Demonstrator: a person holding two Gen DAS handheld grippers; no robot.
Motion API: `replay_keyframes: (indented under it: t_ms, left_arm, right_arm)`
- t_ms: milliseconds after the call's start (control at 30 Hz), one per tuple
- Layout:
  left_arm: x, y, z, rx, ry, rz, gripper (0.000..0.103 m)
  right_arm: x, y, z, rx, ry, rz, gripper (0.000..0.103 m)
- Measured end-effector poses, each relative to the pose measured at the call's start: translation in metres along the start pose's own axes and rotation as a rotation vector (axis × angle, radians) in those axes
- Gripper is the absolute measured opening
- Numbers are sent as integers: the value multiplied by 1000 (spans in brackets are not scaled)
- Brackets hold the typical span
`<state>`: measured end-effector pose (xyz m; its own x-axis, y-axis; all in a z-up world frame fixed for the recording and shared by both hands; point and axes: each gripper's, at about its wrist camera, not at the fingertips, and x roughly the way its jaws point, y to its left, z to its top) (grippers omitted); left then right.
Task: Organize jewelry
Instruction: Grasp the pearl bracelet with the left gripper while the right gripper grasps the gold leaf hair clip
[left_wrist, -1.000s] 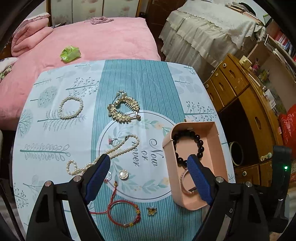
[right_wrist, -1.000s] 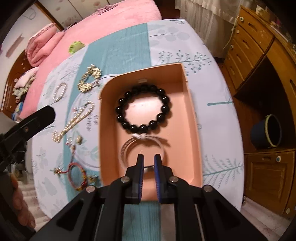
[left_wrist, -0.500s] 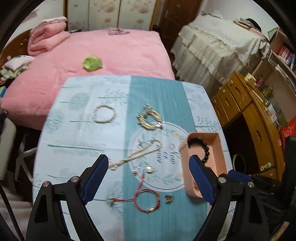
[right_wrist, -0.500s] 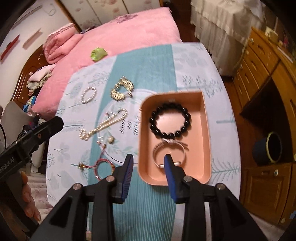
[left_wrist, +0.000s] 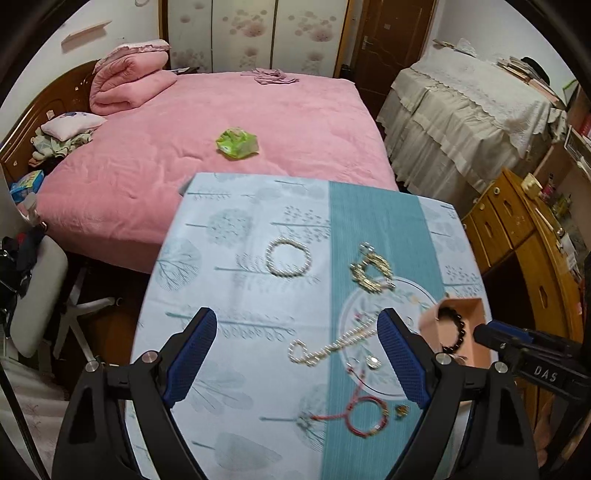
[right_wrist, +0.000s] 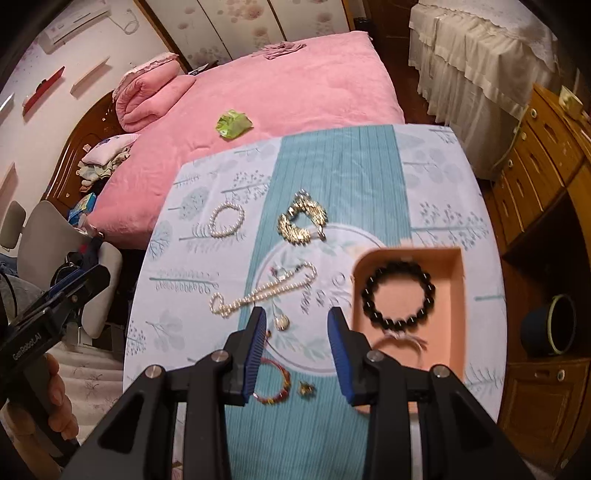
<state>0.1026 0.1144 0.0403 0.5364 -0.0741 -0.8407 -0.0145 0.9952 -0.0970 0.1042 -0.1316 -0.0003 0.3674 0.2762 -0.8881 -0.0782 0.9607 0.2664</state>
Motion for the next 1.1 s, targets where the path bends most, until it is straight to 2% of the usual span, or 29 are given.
replay_keyframes:
  t_ms: [200, 367, 467, 567, 733, 833, 900, 1100]
  left_arm:
    - [42, 22, 28, 22, 44, -3, 87]
    - [92, 32, 50, 56, 85, -12, 87]
    - [126, 34, 60, 85, 118, -35, 81]
    - [159, 35, 67, 102, 154, -54, 79]
    - [219, 38, 71, 125, 255, -33, 66]
    - [250, 43, 70, 92, 340, -31, 56]
    - [264, 46, 70, 55, 373, -50, 55]
    - [275, 45, 74, 24, 359, -56, 55]
  right_arm:
    - [21, 7, 30, -15, 9, -23, 35]
    - [54, 3, 55, -4, 55, -35, 35]
    - [77, -1, 68, 38, 87, -12, 35]
    - [102, -4, 80, 106, 109, 0, 35]
    - [144, -12, 97, 270, 155, 48, 35]
    - [167, -16, 105, 356, 185, 73, 35]
    - [180, -19, 108, 411, 202, 71, 35]
    - [210, -25, 112, 533, 239, 39, 35]
